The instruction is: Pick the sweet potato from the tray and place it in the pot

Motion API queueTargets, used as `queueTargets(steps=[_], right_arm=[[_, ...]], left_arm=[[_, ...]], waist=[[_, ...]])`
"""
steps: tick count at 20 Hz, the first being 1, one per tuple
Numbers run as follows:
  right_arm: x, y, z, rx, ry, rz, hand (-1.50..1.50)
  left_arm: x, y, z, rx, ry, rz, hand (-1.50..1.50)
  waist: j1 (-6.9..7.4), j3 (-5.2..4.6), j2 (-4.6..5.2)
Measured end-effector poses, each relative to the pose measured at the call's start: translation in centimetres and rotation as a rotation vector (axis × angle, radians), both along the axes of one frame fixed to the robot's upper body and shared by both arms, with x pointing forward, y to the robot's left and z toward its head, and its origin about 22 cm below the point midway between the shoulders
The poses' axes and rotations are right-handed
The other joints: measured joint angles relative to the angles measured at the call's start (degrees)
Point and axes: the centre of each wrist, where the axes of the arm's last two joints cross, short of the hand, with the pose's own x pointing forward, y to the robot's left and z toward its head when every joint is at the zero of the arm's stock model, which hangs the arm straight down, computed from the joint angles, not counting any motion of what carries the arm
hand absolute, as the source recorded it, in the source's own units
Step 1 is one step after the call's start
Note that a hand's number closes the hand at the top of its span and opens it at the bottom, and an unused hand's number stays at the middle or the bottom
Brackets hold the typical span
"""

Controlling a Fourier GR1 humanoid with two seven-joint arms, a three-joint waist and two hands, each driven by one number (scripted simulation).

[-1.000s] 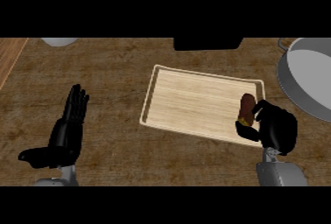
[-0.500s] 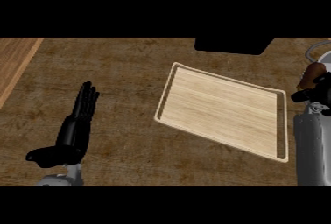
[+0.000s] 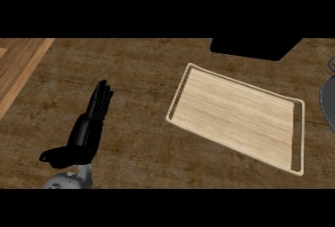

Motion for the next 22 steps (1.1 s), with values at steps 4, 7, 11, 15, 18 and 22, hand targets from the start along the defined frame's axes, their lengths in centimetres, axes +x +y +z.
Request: queueTargets(steps=[4, 7, 11, 15, 18, 22], right_arm=[[0.9, -1.4, 1.3, -0.024, 0.024, -0.085, 1.5], [1.2, -2.5, 1.8, -0.03, 0.043, -0.138, 1.5], [1.5, -3.7, 2.0, -0.027, 0.062, -0.186, 1.5], [1.6, -4.7, 1.6, -0.029, 0.081, -0.221, 1.5], [1.4, -5.7, 0.8, -0.021, 0.098, -0.246, 1.5], [1.2, -6.5, -0.5, 0.012, 0.099, -0.252, 1.5]], left_arm=[[0.1, -0.6, 0.0, 0.0, 0.003, -0.012, 0.0], [0.3, -0.9, -0.1, -0.002, 0.003, -0.007, 0.0], [0.3, -0.8, -0.4, 0.002, 0.013, 0.004, 0.0], [0.6, -0.5, -0.4, 0.004, 0.02, 0.025, 0.0], [0.4, -0.2, -0.5, -0.002, 0.027, 0.043, 0.0], [0.3, 0.2, -0.9, -0.003, 0.036, 0.061, 0.0]], waist=[[0.26, 0.09, -0.12], [-0.2, 0.14, -0.23], [-0.96, 0.21, -0.71], [-2.15, 0.24, -1.17], [-2.78, 0.25, -1.51], [-3.89, 0.25, -1.94]])
